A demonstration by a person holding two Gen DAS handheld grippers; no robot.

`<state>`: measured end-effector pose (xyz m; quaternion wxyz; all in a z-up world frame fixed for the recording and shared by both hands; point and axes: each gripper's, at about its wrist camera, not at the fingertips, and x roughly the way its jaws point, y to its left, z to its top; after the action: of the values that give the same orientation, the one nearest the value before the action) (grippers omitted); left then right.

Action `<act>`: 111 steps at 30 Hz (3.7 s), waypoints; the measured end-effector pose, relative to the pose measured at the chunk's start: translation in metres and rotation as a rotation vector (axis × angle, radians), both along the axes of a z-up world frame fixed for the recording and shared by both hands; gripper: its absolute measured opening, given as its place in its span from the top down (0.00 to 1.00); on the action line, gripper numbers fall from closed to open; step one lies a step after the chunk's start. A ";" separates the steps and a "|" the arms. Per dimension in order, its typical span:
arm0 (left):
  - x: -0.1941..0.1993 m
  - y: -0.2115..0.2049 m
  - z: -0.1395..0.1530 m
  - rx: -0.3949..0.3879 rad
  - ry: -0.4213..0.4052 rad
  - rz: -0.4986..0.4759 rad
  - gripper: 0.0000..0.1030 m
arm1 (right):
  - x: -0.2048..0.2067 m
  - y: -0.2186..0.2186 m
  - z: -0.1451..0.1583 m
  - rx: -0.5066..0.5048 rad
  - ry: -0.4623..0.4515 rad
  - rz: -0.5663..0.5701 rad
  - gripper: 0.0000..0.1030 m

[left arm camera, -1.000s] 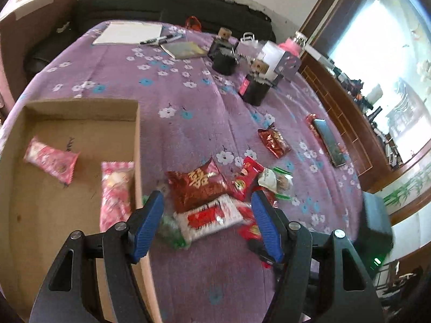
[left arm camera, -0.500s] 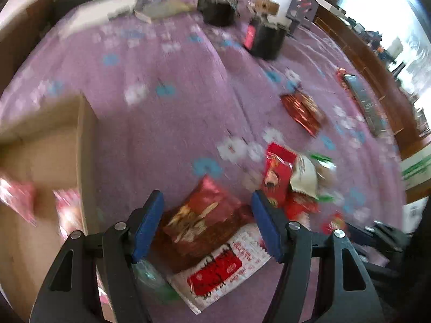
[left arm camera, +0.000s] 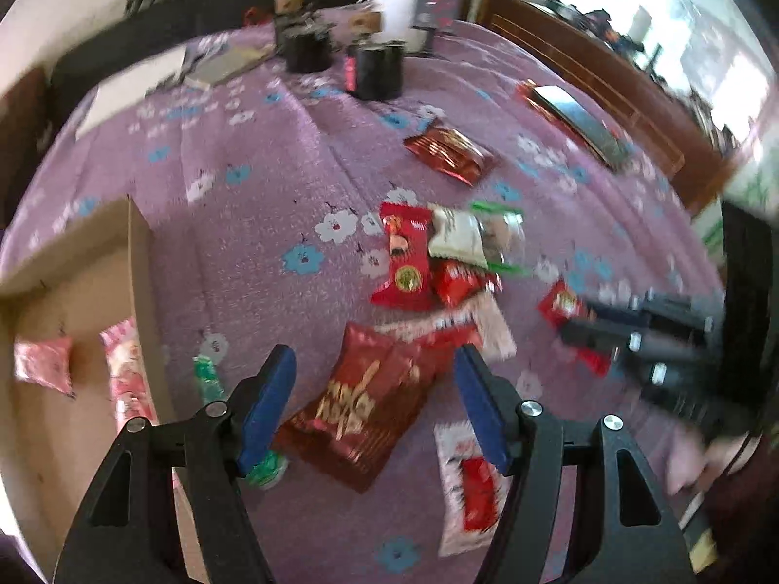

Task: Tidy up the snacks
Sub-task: 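Grasp the dark red packet with the left gripper while the right grasps a red candy, then carry the dark red packet and red candy into the box and release, then grasp a white-and-red packet with each gripper from the table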

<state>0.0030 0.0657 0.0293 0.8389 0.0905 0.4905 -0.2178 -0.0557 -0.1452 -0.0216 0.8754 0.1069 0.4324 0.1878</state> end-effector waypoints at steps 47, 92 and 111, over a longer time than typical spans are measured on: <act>0.019 0.220 -0.005 -0.102 0.060 0.588 0.66 | 0.031 0.235 0.059 0.054 0.021 0.375 0.81; -0.051 0.191 0.069 -0.336 -0.115 0.577 0.35 | 0.025 0.115 0.070 -0.029 -0.088 0.118 0.66; -0.094 0.093 0.053 -0.323 -0.053 0.395 0.35 | 0.049 0.096 0.010 -0.038 0.044 0.190 0.57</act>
<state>-0.0906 0.1585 0.0824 0.8813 -0.1367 0.4354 -0.1230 -0.0069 -0.0495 -0.0117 0.8458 0.0530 0.4634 0.2592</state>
